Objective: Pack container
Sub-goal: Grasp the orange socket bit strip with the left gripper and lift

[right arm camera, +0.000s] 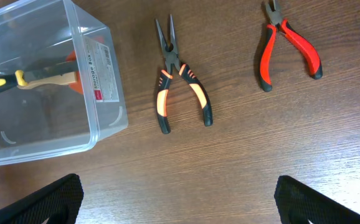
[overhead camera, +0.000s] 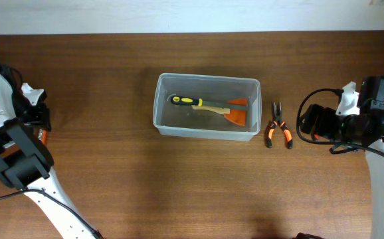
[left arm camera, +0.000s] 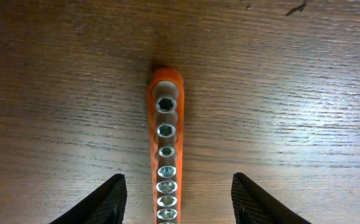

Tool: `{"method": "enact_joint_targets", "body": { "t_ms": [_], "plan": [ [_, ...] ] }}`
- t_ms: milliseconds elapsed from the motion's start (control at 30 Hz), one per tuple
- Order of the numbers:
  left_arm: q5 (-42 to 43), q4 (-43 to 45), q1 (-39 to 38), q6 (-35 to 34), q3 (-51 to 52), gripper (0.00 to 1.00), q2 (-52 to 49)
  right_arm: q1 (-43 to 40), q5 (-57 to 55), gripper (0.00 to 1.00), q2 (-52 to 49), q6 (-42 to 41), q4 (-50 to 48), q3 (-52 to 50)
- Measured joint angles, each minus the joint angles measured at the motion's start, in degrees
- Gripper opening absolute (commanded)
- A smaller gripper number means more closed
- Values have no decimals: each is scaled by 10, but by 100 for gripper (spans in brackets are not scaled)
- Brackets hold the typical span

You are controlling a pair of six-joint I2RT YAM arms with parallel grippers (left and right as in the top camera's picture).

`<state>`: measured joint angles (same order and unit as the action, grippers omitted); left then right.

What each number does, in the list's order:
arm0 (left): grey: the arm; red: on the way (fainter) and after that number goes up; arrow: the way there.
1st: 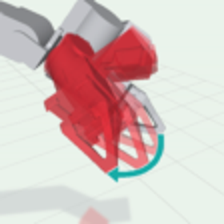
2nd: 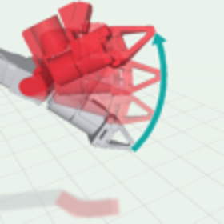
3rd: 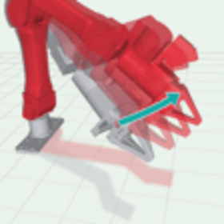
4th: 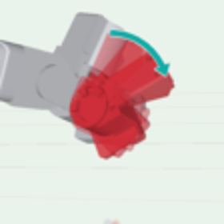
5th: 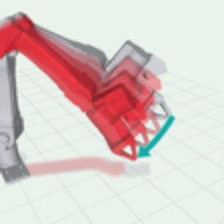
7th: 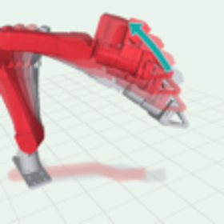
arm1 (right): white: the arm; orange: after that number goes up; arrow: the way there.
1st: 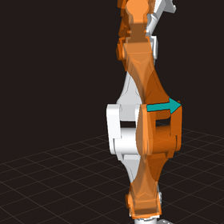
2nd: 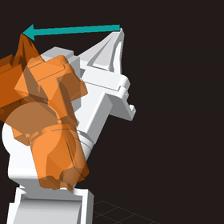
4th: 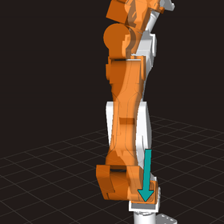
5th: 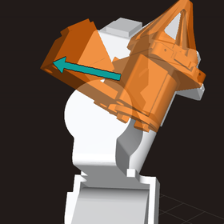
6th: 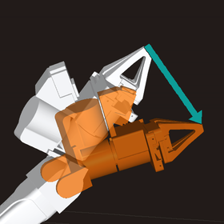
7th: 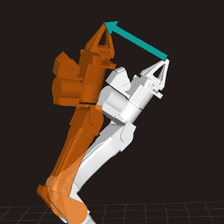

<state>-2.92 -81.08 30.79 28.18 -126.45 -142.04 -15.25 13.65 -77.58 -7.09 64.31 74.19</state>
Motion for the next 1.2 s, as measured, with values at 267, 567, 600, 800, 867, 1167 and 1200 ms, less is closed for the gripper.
{"method": "enact_joint_targets", "body": {
  "t_ms": [267,567,600,800,867,1167,1200],
  "plan": [
    [-6,6,0,-9,4,55,-10,0,0,99,0,0,0,0],
    [-14,35,0,-10,40,55,-12,0,0,99,0,0,0,0],
    [-16,36,0,-11,40,53,-12,0,0,99,0,0,0,0],
    [-22,35,0,-16,45,31,-10,0,0,99,0,0,0,0],
    [-26,29,0,-16,46,23,-10,0,0,99,0,0,0,0],
    [-38,10,-5,-31,48,2,-10,0,0,99,0,0,0,0],
    [-38,7,-7,-35,48,2,-10,0,0,99,0,0,0,0]
  ]
}}
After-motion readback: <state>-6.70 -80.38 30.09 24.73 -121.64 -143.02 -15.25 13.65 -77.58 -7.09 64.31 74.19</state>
